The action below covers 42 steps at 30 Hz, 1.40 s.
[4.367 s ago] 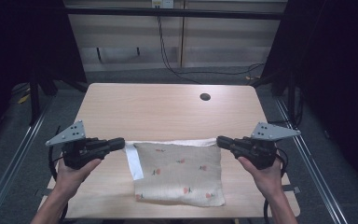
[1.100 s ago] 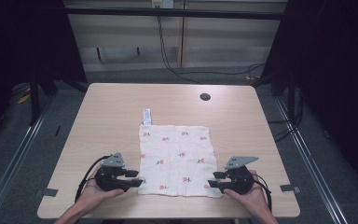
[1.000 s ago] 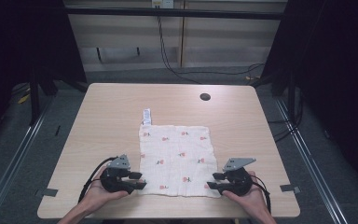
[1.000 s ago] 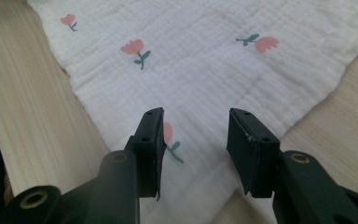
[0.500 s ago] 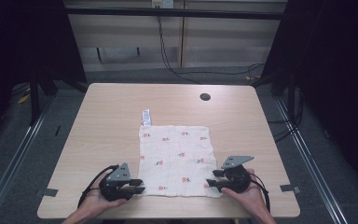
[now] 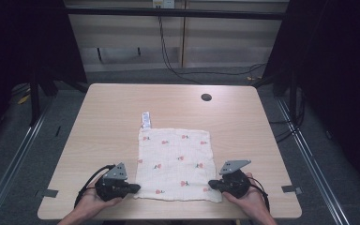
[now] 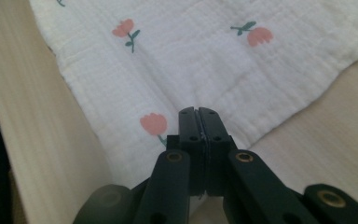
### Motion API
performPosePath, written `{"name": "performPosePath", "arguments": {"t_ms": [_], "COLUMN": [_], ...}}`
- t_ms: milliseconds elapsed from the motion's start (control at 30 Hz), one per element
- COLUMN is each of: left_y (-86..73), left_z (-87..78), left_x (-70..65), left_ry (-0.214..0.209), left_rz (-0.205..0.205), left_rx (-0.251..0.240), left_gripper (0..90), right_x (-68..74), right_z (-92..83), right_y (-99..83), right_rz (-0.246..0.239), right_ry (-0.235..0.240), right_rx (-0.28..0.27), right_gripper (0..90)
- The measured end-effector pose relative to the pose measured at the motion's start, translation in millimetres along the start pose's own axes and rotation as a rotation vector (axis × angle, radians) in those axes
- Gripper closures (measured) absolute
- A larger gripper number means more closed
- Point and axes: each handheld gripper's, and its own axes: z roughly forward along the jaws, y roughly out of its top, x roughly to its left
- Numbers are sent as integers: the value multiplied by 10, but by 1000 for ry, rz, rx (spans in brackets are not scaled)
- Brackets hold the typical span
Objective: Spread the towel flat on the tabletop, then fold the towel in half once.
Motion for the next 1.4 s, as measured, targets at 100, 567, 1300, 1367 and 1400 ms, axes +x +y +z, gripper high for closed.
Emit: {"name": "performPosePath", "arguments": {"t_ms": [100, 567, 1300, 1367, 1400], "left_y": [-22, -70, 266, 316, 316], "left_z": [-37, -190, -281, -243, -243], "left_x": [-42, -116, 570, 685, 685], "left_ry": [-18, -95, 86, 108, 108], "left_rz": [-4, -40, -215, -227, -227], "left_rx": [20, -7, -125, -142, -142], "left_gripper": [895, 744, 510, 517, 522], "right_x": [44, 120, -491, -626, -626], "right_z": [-23, -122, -85, -72, -72], "right_y": [-23, -91, 472, 529, 529], "right_rz": [-7, 19, 81, 101, 101], "right_ry": [18, 63, -65, -78, -78], "right_rx": [12, -44, -134, -132, -132], "right_gripper": [900, 759, 612, 619, 619]}}
